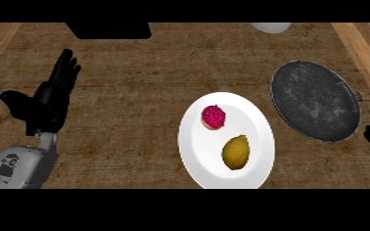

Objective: Pick the lemon from the plate and place it in the pan

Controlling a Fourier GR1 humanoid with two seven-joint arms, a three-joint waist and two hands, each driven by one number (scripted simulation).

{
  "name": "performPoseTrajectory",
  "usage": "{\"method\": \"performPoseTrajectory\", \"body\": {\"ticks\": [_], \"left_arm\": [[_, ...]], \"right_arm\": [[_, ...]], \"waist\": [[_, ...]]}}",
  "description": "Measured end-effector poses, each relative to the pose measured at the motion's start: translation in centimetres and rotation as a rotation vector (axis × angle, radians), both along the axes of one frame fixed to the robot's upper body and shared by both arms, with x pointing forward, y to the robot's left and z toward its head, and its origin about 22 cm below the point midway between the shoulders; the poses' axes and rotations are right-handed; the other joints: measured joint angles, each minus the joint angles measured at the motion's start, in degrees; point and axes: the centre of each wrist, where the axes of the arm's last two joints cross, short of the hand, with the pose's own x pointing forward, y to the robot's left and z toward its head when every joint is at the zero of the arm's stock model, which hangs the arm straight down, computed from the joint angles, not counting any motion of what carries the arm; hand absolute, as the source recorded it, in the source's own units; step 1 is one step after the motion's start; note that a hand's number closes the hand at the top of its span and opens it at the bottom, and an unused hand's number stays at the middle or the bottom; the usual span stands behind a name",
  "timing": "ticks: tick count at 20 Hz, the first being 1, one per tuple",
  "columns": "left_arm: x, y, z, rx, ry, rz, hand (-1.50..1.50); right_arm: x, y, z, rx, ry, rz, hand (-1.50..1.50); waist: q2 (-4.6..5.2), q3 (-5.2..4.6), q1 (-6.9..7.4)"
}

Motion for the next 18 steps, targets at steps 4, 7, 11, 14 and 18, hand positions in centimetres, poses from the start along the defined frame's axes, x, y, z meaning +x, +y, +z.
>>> {"method": "performPoseTrajectory", "body": {"ticks": [4,7,11,14,18], "left_arm": [[0.4,-0.5,-0.1,0.004,0.0,-0.017,0.0],[0.5,-1.1,-0.7,0.002,0.001,-0.026,0.0],[0.6,-0.8,-0.6,0.009,-0.005,-0.033,0.0],[1.0,-1.1,-0.8,0.002,-0.005,-0.034,0.0],[0.8,-0.6,-1.1,0.003,0.0,-0.03,0.0]], "right_arm": [[1.9,0.6,2.6,-0.073,0.019,-0.029,-1.5],[3.3,1.6,4.3,-0.097,0.024,-0.038,-1.5],[4.1,3.9,4.8,-0.053,0.065,0.011,-1.5],[4.5,5.6,4.9,-0.012,0.09,0.065,-1.5],[5.0,8.1,5.3,-0.006,0.121,0.107,-1.5]], "waist": [[0.11,0.06,1.0],[0.15,0.1,1.45],[0.17,0.12,2.0],[0.15,0.15,1.85],[0.05,0.16,1.73]]}}
